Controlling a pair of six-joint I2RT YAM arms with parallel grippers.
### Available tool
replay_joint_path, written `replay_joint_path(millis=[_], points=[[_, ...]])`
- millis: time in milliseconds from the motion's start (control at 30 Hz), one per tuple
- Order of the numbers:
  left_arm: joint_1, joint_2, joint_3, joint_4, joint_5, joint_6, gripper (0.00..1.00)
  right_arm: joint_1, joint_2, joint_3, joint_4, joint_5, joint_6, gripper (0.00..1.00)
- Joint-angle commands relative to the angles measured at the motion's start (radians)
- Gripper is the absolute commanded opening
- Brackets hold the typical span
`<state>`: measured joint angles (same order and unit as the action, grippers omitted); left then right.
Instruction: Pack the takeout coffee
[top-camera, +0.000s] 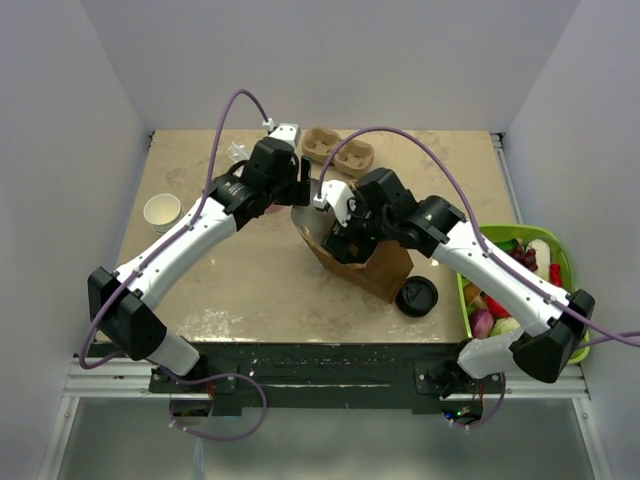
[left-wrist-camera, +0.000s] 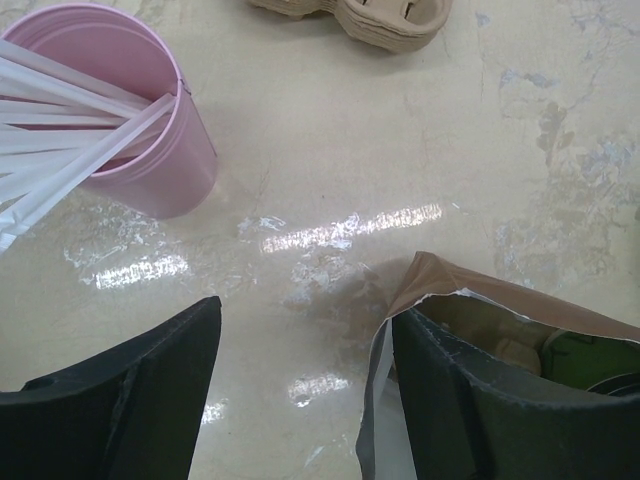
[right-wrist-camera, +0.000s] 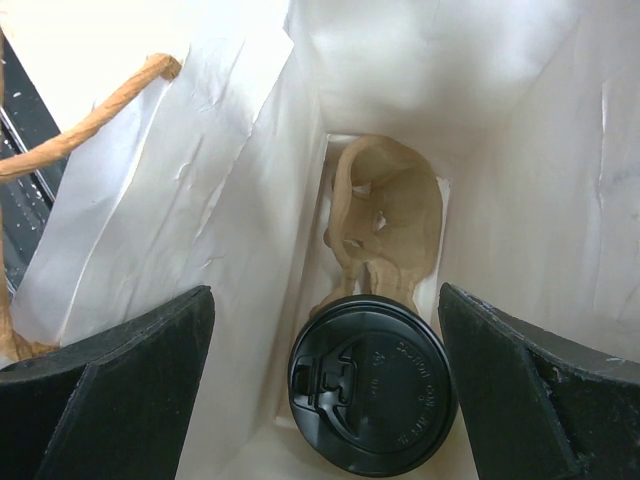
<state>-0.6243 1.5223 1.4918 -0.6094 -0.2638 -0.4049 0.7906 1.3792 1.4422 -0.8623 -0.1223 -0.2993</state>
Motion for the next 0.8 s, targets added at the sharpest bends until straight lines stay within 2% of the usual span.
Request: replay_joint_path(millis=[0,333,767], points=[[0.003,-0.001,0.022,0.02,-0.011,-0.006,0.72,-0.001,-0.055,-0.025,0.035,-0.008,0.011,0.98],[0.003,-0.01,0.021,0.019,-0.009,-0.005,0.65,-0.001,-0.069,-0.072,0.081,-0.013,0.008,0.98],[0.003,-0.008,0.009,0.022,0.006,-0.002,0.6,-0.001,-0.123,-0.19,0.246,0.039,0.061,0.98]])
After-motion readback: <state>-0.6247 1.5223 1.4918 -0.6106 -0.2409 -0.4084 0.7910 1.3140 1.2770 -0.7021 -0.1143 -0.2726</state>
